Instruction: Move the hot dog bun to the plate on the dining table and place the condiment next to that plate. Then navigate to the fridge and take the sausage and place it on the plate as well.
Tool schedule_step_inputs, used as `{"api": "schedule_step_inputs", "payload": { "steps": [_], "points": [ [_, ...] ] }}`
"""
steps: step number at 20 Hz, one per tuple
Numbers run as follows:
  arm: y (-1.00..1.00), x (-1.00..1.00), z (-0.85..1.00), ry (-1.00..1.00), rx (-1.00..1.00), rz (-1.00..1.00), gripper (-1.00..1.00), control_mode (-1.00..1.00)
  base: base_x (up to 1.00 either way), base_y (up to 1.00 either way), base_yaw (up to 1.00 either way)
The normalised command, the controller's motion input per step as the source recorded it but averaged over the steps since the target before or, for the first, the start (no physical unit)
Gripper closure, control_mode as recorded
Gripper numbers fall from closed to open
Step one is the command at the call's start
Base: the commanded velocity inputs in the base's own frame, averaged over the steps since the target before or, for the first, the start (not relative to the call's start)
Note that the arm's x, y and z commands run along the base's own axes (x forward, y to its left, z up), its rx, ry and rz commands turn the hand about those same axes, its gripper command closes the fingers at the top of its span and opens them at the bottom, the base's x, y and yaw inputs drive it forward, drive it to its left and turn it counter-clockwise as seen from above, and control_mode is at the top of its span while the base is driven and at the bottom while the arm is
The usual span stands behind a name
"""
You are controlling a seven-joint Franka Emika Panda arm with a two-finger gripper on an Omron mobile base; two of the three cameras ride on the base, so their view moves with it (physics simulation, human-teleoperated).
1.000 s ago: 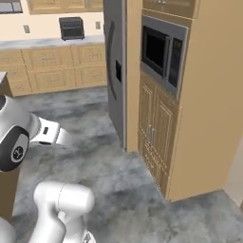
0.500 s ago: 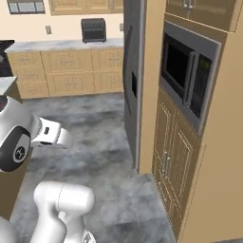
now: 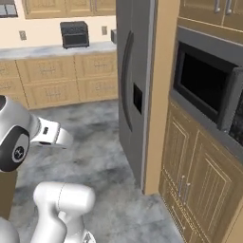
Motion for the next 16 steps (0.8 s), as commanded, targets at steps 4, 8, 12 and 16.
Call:
{"api": "schedule_step_inputs", "payload": {
  "steps": [4, 8, 12, 16],
  "points": [
    [0.0, 0.0, 0.0, 0.0, 0.0, 0.0, -1.0, 1.0, 0.71, 0.91, -0.42],
    [0.0, 0.0, 0.0, 0.0, 0.0, 0.0, -1.0, 1.0, 0.47, 0.91, -0.54],
    [0.0, 0.0, 0.0, 0.0, 0.0, 0.0, -1.0, 1.0, 0.28, 0.87, -0.56],
    [0.0, 0.0, 0.0, 0.0, 0.0, 0.0, -1.0, 1.0, 0.15, 0.85, -0.58]
  ]
}}
